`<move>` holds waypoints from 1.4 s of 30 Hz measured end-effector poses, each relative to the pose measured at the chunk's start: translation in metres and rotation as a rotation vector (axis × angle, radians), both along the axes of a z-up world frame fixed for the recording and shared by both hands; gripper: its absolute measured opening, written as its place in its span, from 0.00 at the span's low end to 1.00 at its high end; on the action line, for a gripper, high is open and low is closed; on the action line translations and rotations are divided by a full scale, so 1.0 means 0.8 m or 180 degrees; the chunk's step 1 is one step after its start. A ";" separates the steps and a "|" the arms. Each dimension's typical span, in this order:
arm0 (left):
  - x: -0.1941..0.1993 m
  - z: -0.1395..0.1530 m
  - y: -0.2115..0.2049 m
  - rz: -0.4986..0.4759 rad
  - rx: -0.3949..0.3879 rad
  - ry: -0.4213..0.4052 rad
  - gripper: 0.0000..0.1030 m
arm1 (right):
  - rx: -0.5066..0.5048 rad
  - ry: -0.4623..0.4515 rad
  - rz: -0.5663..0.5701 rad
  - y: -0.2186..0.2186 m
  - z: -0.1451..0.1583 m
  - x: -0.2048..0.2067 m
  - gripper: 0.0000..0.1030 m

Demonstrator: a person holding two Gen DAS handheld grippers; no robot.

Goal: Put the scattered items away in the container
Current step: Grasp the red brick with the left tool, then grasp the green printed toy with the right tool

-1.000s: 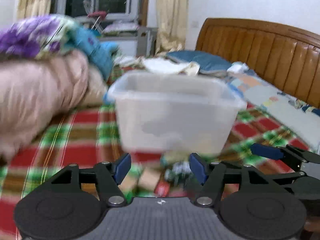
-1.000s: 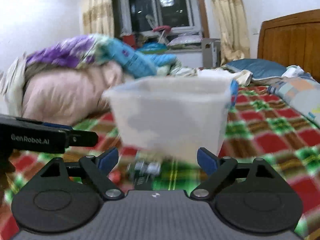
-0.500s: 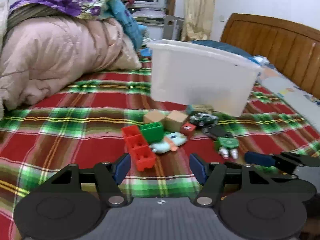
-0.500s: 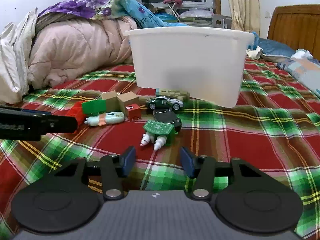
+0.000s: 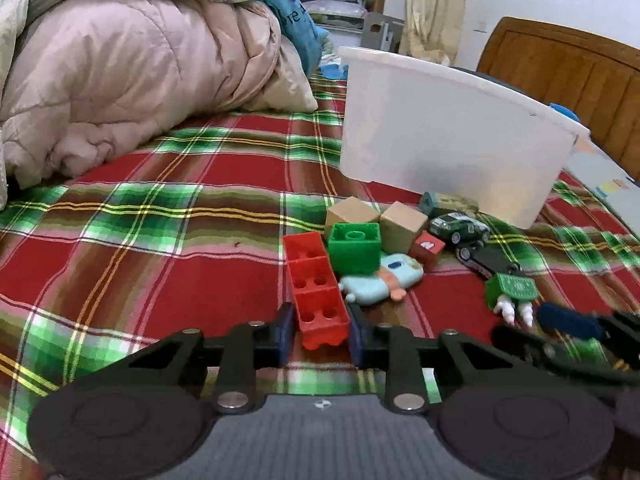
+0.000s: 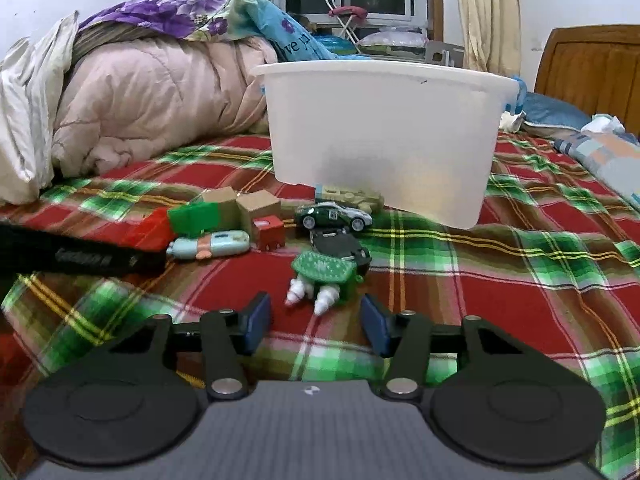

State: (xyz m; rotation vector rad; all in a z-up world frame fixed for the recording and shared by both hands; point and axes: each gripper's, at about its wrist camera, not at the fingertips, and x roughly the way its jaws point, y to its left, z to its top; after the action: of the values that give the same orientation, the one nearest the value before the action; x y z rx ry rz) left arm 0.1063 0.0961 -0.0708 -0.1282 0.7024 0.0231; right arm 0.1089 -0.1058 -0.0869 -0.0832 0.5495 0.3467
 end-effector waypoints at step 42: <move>-0.053 0.013 -0.034 -0.0444 -0.0085 0.0005 0.27 | -0.0270 -0.0020 0.0147 0.018 0.009 -0.047 0.50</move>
State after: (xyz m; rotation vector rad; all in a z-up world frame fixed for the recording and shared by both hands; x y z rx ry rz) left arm 0.0642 0.0687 -0.0600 -0.1046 0.7122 -0.1198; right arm 0.0713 -0.0916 -0.0801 -0.1790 0.5568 0.3680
